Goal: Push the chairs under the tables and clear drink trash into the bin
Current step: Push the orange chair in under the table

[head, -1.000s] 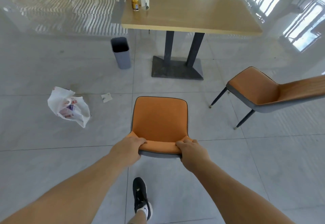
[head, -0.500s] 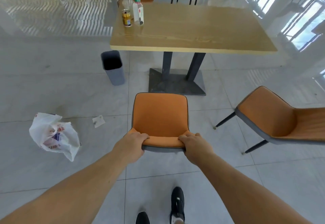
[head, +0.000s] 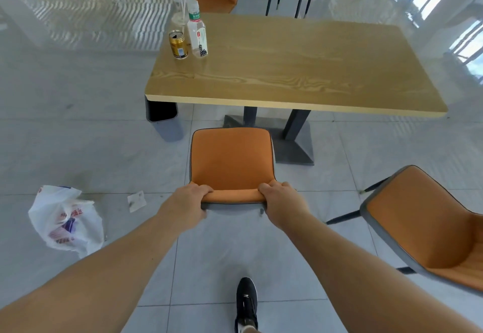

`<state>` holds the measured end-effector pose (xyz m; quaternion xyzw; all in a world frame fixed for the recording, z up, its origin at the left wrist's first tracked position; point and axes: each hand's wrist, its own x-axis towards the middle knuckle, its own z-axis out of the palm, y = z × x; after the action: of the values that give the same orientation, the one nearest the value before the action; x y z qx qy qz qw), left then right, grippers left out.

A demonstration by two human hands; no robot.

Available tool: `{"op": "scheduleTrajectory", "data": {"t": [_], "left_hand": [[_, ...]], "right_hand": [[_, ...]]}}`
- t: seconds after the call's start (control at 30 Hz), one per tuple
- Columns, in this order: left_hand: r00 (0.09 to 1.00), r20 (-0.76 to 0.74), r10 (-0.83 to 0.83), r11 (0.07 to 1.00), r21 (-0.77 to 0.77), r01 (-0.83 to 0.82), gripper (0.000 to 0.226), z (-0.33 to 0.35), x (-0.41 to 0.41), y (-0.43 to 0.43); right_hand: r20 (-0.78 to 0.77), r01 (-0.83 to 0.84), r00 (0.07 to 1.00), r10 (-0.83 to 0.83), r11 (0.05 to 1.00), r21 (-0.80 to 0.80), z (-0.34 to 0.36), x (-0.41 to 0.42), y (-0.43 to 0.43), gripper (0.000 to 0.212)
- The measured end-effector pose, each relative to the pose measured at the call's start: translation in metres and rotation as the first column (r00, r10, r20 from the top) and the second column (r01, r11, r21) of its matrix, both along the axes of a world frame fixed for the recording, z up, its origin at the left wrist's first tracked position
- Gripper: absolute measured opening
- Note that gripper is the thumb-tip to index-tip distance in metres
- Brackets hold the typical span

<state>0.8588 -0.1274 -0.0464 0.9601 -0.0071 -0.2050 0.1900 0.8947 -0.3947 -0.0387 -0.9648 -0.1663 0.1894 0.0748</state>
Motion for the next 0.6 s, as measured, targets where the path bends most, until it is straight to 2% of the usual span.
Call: {"op": "scheduleTrajectory", "data": {"t": [0.13,0.2,0.27,0.37,0.43,0.6], "left_hand": [[0.995,0.072,0.071,0.997,0.029,-0.073,0.047,-0.002,0.024,-0.007],[0.996,0.042,0.082,0.993,0.086,-0.086,0.047,0.001,0.023,-0.009],[0.996,-0.011,0.091,0.981,0.172,-0.088,0.053,0.012,0.018,-0.015],[0.999,-0.043,0.028,0.946,0.325,-0.012,0.075,0.042,0.010,-0.038],[0.999,0.003,-0.051,0.950,0.308,0.047,0.083,0.070,0.009,-0.068],[0.949,0.133,-0.286,0.956,0.109,0.273,0.084,0.141,0.004,-0.190]], "right_hand": [[0.023,0.020,1.000,-0.021,0.999,0.037,-0.002,0.027,-0.004,0.011],[0.007,0.025,1.000,-0.025,0.998,0.050,0.000,0.023,-0.006,0.016],[0.000,0.054,0.999,-0.054,0.996,0.066,0.006,0.007,-0.012,0.035],[0.035,0.109,0.993,-0.110,0.994,0.032,0.033,-0.030,-0.039,0.068],[0.074,0.151,0.986,-0.150,0.988,-0.013,0.061,-0.054,-0.071,0.075],[0.194,0.336,0.927,-0.320,0.940,-0.053,0.135,-0.116,-0.178,0.077]]}}
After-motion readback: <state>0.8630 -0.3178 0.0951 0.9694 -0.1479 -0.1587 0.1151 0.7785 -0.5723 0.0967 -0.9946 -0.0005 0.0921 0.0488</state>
